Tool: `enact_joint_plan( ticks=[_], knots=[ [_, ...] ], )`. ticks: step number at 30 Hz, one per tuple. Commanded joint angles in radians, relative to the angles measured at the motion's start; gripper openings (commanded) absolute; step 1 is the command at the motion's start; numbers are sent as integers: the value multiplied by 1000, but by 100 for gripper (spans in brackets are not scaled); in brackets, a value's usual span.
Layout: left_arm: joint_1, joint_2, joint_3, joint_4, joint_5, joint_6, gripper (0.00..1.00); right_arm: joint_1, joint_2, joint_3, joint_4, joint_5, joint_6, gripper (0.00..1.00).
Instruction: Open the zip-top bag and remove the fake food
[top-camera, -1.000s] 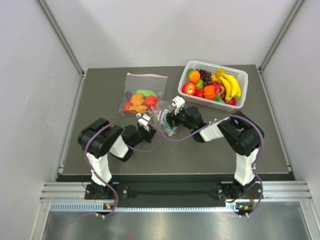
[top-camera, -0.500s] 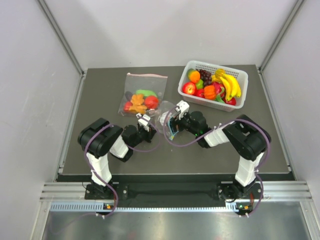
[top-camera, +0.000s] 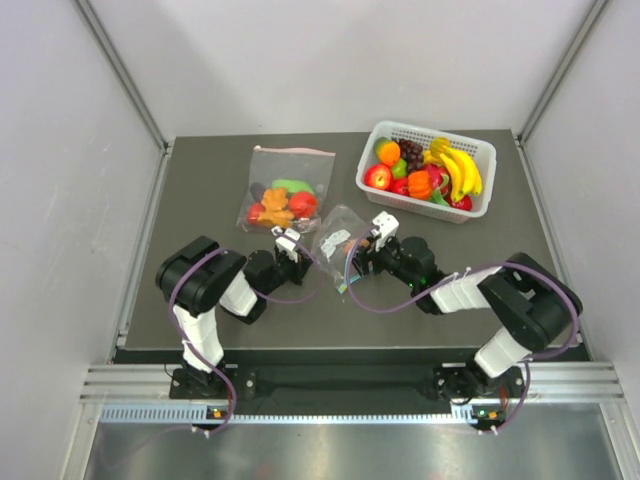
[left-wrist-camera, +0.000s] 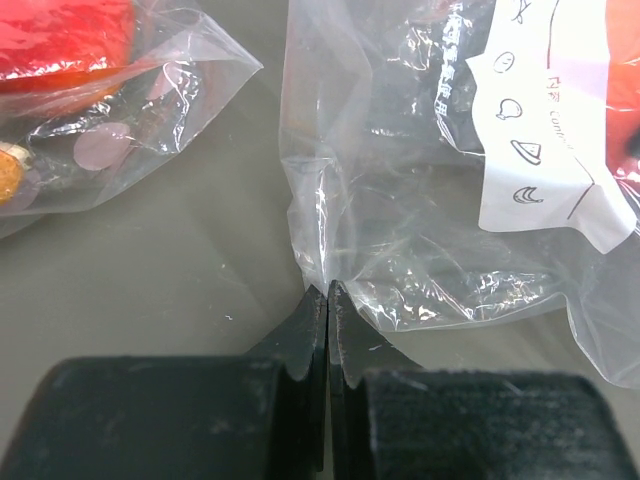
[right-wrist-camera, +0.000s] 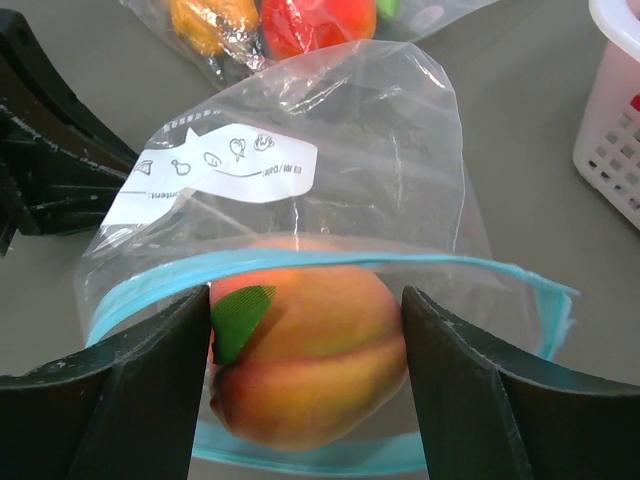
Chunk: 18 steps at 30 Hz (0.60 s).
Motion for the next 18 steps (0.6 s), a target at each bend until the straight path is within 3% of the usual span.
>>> enact_joint_plan(
  ticks=[1, 12, 18],
  knots=[
    [0, 20, -11, 246, -24, -9, 0, 19, -77, -31, 33, 5, 1, 29],
    [0, 20, -16, 251, -41, -12, 0, 19, -216, -104, -43, 54, 25, 28],
    [0, 18, -20, 257, -45, -12, 0, 17, -382, -172, -94, 100, 24, 28]
  ],
)
